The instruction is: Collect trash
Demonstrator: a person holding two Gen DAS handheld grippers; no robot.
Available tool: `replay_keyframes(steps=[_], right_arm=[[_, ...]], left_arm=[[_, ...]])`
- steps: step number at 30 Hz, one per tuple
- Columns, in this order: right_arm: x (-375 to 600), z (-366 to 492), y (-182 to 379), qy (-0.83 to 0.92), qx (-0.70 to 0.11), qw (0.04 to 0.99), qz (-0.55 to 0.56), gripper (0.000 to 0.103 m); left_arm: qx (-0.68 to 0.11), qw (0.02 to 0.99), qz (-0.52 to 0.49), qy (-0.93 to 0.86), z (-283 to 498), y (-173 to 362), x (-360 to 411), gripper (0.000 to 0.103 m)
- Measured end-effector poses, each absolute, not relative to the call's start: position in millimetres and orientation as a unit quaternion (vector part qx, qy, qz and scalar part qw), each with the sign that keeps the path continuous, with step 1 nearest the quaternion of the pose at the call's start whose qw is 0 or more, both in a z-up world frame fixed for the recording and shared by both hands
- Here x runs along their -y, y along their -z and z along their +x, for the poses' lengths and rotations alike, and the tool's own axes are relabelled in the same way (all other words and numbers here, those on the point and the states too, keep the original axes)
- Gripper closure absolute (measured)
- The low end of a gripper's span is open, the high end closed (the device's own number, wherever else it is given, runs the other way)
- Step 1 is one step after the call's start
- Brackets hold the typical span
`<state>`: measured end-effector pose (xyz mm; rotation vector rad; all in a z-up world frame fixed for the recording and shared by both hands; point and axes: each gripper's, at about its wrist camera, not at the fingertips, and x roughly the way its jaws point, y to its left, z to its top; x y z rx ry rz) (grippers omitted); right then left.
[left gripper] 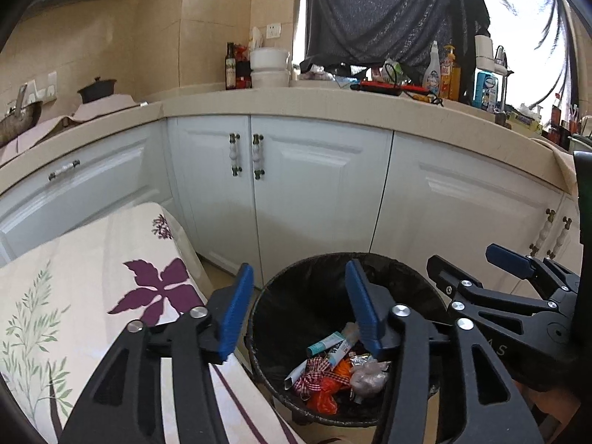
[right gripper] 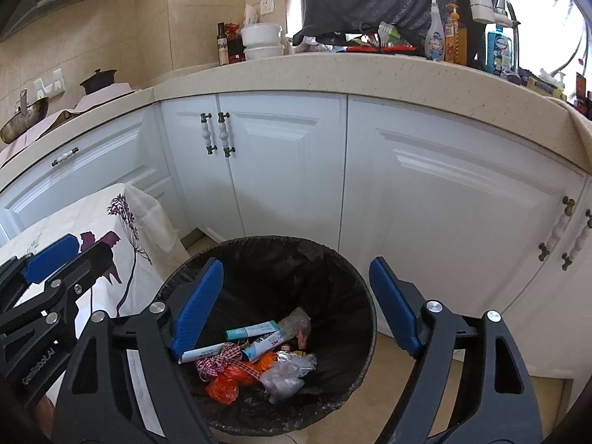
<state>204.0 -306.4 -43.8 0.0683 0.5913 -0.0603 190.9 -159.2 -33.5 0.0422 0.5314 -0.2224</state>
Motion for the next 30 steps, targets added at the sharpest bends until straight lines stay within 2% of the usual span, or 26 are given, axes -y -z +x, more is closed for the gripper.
replay_keyframes(steps=[10, 30], right_arm=[[295, 177, 33, 0.029, -0.284, 0.958, 0.029, 0.019], [259, 103, 0, 0.019, -0.248, 0.968, 0.011, 0.014]], left_arm=[[-0.243, 0.965, 0.006, 0.103, 164, 18, 141, 0.029], [-0.216, 0.973, 0.003, 0.079, 103, -6, 97, 0.022]])
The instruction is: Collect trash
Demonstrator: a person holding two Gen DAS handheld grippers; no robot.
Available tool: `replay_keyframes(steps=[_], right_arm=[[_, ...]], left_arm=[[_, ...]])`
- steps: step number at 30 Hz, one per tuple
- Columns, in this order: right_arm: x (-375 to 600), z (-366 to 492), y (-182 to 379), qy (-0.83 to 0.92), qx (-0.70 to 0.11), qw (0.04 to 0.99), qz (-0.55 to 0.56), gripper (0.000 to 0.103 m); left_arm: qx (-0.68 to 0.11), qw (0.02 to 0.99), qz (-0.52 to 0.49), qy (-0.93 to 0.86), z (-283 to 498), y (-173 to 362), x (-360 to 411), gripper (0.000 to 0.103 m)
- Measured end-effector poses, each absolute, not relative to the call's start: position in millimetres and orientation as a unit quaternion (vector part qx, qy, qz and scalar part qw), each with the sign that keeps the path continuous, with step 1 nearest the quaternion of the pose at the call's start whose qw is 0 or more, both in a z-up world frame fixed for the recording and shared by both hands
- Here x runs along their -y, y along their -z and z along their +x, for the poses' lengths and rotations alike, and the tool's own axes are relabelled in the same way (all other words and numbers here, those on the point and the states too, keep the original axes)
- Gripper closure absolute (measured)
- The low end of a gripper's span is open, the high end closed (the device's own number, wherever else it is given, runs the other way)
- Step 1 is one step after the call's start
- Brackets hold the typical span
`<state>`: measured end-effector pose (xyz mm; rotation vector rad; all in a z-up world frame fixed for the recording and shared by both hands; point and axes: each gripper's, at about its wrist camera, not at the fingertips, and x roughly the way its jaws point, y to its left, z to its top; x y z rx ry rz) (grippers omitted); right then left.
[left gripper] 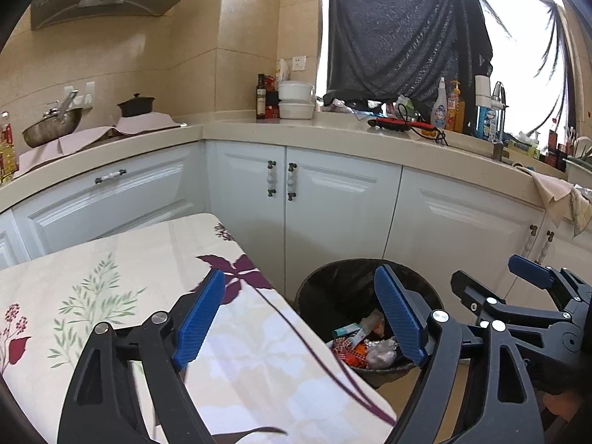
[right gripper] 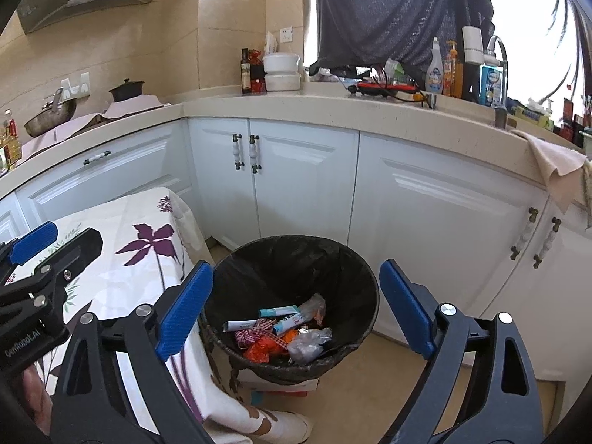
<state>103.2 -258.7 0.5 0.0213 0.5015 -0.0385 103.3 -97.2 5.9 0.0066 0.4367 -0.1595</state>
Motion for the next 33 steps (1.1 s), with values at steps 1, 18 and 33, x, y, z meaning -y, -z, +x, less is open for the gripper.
replay_keyframes(steps=[1, 18, 33], right_arm=[[258, 101, -2, 0.018, -0.247, 0.969, 0.010, 0.014], [237, 58, -25, 0.008, -0.224, 0.974, -0.006, 0.013], [235, 39, -36, 0.010, -0.209, 0.978, -0.011, 0.013]], left_arm=[[-0.213, 0.974, 0.003, 0.077, 100, -8, 94, 0.021], [-0.193, 0.979, 0.005, 0.070, 61, -18, 77, 0.019], [-0.185, 0.980, -0.002, 0.073, 48, -25, 70, 0.019]])
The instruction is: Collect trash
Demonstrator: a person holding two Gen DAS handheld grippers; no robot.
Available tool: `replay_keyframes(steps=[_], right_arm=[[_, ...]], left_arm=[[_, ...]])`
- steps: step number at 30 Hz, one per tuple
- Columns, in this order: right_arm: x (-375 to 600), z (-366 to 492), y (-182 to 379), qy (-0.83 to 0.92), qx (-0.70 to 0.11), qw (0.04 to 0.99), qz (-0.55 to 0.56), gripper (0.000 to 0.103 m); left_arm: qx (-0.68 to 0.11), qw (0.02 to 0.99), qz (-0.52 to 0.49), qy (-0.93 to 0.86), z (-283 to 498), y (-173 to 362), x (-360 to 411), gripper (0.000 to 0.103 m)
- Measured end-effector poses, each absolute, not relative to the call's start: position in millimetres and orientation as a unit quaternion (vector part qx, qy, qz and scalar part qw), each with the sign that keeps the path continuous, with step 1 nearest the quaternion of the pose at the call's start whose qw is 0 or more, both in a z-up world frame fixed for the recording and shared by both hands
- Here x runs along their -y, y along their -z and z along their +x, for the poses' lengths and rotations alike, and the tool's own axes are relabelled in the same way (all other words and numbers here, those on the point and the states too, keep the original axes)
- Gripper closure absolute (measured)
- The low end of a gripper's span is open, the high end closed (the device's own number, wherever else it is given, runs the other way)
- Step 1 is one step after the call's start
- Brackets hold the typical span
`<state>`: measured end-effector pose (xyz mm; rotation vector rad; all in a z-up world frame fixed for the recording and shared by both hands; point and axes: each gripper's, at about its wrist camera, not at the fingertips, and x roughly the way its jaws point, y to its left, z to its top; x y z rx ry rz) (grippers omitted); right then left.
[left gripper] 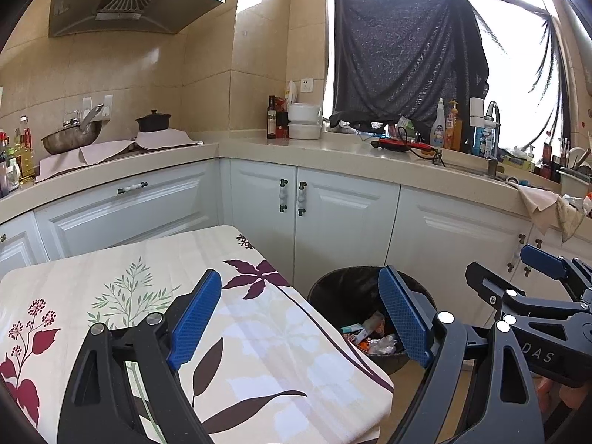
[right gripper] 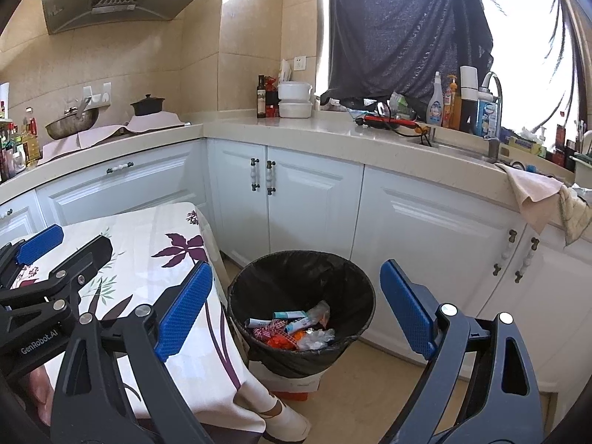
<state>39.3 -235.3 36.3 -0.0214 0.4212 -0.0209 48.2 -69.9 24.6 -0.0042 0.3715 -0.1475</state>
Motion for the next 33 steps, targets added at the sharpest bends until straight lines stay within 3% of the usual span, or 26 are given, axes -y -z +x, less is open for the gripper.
replay_keyframes(steps=[33], right_arm=[[235.0, 37.8, -36.2, 0.010, -0.209, 0.978, -0.012, 0.013]], left_arm=[[-0.189, 0.979, -0.005, 0.076, 47.2, -21.9, 69.2, 0.019]])
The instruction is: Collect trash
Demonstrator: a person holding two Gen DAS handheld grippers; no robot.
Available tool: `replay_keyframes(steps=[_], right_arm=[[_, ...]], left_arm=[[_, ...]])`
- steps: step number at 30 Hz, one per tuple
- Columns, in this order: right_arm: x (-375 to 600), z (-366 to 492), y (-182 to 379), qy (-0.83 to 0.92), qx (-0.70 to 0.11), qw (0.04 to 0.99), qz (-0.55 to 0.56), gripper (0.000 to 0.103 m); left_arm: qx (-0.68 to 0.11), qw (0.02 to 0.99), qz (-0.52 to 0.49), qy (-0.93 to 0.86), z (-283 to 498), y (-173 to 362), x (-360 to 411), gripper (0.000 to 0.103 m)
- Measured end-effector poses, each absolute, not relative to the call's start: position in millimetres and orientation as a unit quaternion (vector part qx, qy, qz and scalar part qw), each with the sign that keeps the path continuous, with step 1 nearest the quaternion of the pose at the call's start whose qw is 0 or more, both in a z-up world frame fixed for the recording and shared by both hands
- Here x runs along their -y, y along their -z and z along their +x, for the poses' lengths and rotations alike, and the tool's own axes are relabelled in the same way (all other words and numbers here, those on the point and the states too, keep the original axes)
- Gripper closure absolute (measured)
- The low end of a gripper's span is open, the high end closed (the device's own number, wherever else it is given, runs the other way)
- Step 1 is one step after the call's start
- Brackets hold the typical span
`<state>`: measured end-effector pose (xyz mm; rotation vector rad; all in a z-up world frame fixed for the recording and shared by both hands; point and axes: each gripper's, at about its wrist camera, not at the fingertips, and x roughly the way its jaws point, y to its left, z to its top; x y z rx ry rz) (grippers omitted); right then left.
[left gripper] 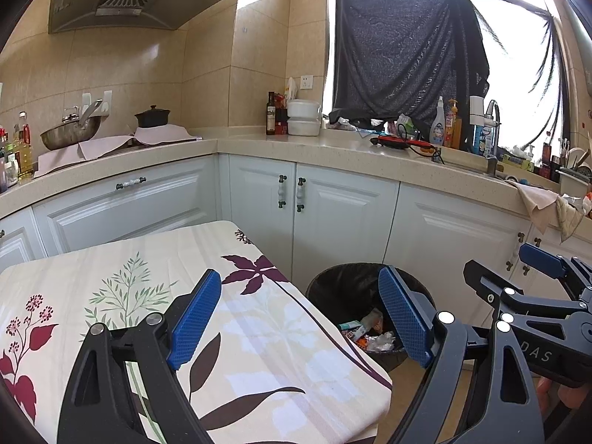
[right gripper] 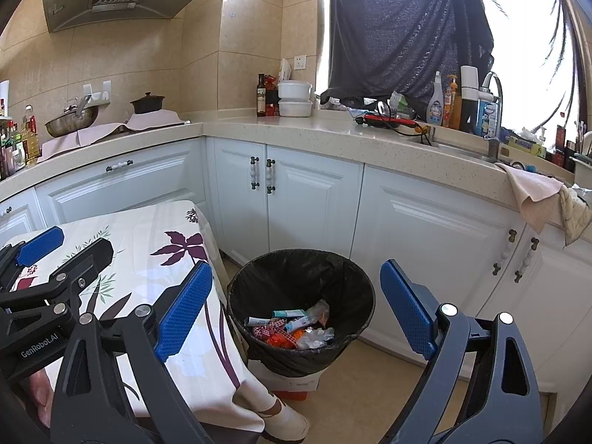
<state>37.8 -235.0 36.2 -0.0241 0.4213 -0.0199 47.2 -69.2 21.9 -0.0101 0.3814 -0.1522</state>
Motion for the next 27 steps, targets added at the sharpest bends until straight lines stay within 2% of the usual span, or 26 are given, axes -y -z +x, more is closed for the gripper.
replay_keyframes(steps=[27], right_arm=[[236.3, 38.6, -35.9, 0.010, -0.210, 0.978, -0.012, 0.013]], left_arm=[[-0.188, 0.980, -0.005, 0.071, 47.6, -20.9, 68.3, 0.019]])
